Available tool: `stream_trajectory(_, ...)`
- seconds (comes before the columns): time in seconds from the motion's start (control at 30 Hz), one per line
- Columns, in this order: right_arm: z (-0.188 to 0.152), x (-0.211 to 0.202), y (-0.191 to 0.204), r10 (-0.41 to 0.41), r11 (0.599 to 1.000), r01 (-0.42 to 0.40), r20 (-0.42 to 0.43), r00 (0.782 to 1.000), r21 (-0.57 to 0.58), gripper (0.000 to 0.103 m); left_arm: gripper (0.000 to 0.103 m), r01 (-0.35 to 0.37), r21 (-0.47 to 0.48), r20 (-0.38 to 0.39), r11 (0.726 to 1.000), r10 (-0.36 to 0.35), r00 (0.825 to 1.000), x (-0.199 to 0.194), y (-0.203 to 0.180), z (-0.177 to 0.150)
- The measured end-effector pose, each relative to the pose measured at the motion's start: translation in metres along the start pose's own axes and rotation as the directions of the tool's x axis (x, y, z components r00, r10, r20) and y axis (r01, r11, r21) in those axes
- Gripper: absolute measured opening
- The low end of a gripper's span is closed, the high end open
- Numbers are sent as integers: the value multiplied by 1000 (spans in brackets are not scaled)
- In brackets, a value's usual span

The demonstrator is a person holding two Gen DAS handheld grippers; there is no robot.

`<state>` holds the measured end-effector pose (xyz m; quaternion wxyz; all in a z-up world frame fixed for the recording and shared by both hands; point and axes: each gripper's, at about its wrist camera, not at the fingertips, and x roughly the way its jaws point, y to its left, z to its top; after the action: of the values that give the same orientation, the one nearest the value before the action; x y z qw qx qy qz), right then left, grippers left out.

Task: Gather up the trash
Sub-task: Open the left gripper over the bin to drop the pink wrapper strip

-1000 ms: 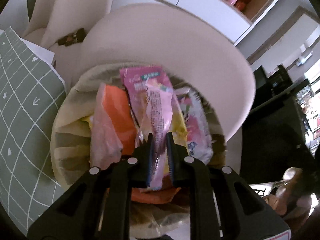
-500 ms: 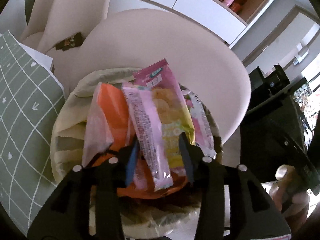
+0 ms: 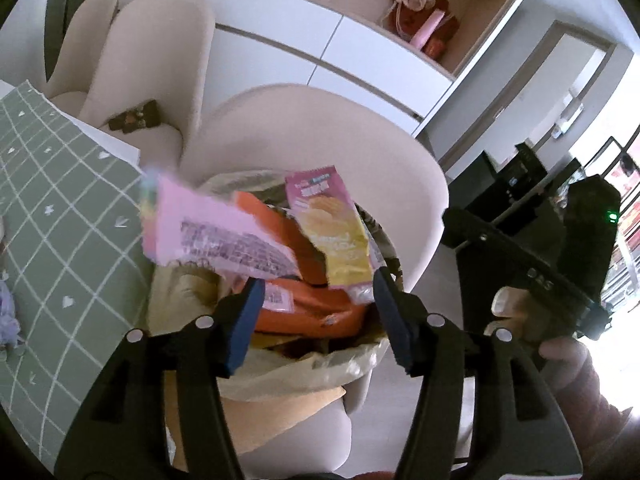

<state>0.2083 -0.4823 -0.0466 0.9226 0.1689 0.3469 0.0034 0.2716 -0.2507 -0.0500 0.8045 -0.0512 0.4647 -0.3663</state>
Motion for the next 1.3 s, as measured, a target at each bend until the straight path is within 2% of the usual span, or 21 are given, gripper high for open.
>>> stream_trajectory(0.13, 7, 5, 24, -12, 999, 12, 8, 1000, -39, 36, 55, 23, -30, 30, 999, -22, 999, -13, 11, 7)
stream_trajectory(0.23, 13, 0, 33, -44, 997, 46, 44, 998, -56, 36, 56, 33, -14, 46, 999, -32, 998, -13, 13, 17)
stream_trajectory(0.4, 16, -16, 17, -68, 997, 69, 70, 995, -18, 36, 55, -3, -30, 31, 1000, 4, 1000, 6, 25, 23)
stream_trajectory(0.43, 15, -18, 12, -79, 997, 80, 70, 994, -16, 36, 52, -5, -35, 20, 999, 5, 1000, 12, 25, 22)
stream_trajectory(0.5, 12, -23, 0, -97, 995, 97, 68, 993, -4, 36, 34, -9, -50, -14, 999, 8, 1000, 30, 27, 21)
stream_trajectory(0.6, 8, -26, -20, -114, 993, 112, 53, 992, 24, 36, 23, -6, -59, -38, 998, 4, 999, 52, 21, 23)
stream_trajectory(0.9, 0, -12, -53, -94, 995, 94, -3, 996, 47, 36, 23, -22, 3, -159, 1000, 22, 987, 111, -7, 24)
stream_trajectory(0.93, 0, -9, -54, -87, 995, 87, -8, 996, 48, 36, 25, -6, -8, -157, 1000, 4, 988, 110, -7, 23)
stream_trajectory(1.0, 0, -3, -55, -69, 997, 70, -16, 997, 44, 36, 47, 24, -22, -144, 999, -27, 989, 103, -10, 22)
stream_trajectory(1.1, 0, 7, -55, -50, 998, 51, -26, 998, 40, 36, 56, 56, 1, -123, 998, -55, 991, 88, -16, 21)
stream_trajectory(1.3, 7, 19, -48, -7, 999, 8, -29, 1000, 43, 36, 66, 91, 8, -130, 996, -89, 988, 63, -19, 12)
